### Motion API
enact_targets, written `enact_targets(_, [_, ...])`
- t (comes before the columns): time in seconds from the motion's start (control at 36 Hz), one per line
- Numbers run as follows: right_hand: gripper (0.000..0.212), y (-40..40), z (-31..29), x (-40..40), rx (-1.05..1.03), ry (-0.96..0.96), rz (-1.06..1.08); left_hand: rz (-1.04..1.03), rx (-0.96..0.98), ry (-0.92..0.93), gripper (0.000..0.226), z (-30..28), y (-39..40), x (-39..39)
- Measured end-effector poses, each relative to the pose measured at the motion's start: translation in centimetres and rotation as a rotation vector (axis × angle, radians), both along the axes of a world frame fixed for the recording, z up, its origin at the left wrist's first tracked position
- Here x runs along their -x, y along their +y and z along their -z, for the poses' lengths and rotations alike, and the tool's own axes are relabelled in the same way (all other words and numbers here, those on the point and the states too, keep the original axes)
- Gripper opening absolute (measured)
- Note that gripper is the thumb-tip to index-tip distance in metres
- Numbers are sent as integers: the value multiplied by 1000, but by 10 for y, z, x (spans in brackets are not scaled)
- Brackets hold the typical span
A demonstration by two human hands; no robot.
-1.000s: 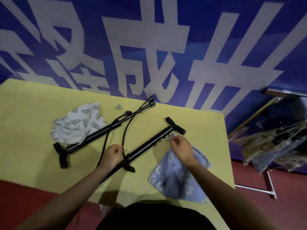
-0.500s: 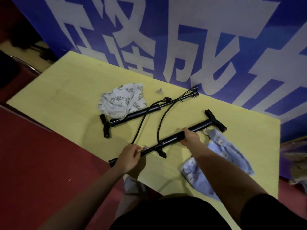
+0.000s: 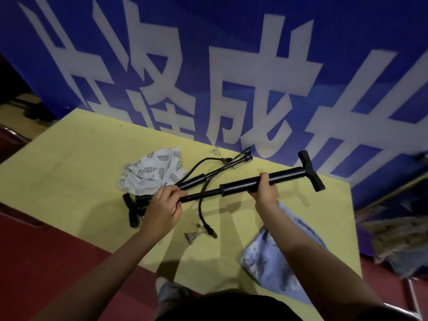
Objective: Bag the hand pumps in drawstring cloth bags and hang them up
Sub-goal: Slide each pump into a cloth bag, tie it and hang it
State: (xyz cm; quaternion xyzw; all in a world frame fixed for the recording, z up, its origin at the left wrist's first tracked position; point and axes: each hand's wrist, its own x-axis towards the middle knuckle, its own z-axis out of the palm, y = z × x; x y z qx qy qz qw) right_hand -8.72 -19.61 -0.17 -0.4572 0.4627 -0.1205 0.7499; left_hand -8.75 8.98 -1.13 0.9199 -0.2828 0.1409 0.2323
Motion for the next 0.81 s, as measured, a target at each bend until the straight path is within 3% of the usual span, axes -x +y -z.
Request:
enact_targets(0.08, [22,-9,-19,0,-66,-105,77,-51,9,-169,27,-21,0,-16])
enact_targets(0.19, [13,-25,-41,4,-109,-213,130,-303,123,-90,36,-42,2,-40])
enact_targets(0.28, [11,-36,-53,8,-79,-257,113,-415,289,107,35,-57,-2,-49])
enact_targets(0.39, [12,-49,-56,15,-48,-307,77,-422,635,587,27,-75,-23,-52])
enact_targets(0.5, [13,-68,-55,23,-133,-405,75,-424,691,600,22,-72,-34,-56])
enact_targets(0.58, [31,-91,-58,30,-251,-489,129,-445,681,644,22,-69,-38,-64])
enact_targets(0.67, [47,-123,-69,40,-239,-484,271,-440,634,720,21,-70,-42,-72])
enact_targets(0.81, [29,-160,-78,53,-267,-492,489,-456,668,848,23,-73,-50,-77])
